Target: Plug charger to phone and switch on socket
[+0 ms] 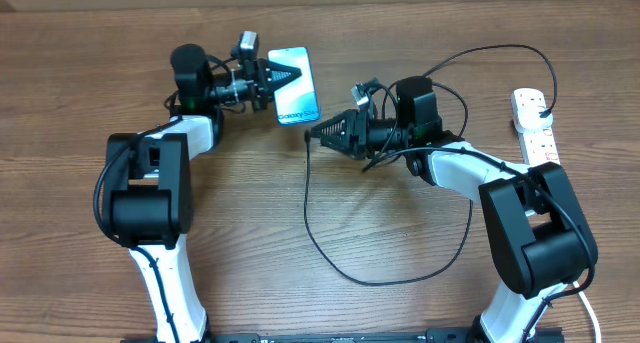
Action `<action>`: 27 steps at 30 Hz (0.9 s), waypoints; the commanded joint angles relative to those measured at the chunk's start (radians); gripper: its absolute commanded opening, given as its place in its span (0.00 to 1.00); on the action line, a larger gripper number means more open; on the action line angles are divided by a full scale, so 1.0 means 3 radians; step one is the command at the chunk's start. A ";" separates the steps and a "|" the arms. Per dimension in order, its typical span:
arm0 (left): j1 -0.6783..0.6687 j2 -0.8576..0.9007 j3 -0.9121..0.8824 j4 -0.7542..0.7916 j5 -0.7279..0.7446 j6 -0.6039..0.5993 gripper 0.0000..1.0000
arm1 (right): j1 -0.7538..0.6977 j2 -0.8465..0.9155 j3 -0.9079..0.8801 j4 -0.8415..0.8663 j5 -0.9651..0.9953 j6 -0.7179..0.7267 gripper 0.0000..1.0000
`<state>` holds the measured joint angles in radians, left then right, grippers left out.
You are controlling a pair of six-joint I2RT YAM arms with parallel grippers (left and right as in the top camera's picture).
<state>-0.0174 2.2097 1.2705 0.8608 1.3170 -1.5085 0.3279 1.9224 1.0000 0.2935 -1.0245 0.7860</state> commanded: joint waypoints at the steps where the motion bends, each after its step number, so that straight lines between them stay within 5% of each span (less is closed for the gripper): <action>1: 0.0149 -0.0055 0.0028 0.0023 0.0126 0.0243 0.04 | -0.0009 -0.0043 0.0024 -0.0064 0.0289 -0.0558 1.00; 11: 0.0259 -0.0055 0.0028 0.0000 0.0186 0.0445 0.04 | 0.0196 -0.0156 0.0058 -0.0220 0.1092 -0.0935 1.00; 19: 0.0387 -0.0055 0.0028 -0.0217 0.0188 0.0495 0.04 | 0.0958 -0.0178 0.0423 -0.1242 0.3043 -0.1629 1.00; 27: 0.0434 -0.0055 0.0028 -0.0253 0.0188 0.0507 0.04 | 0.1279 -0.0120 0.0505 -0.1361 0.4147 -0.1778 1.00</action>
<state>0.1135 2.2097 1.2697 0.7803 1.3540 -1.3827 0.7128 1.9045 1.1316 -0.1158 0.0216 0.3004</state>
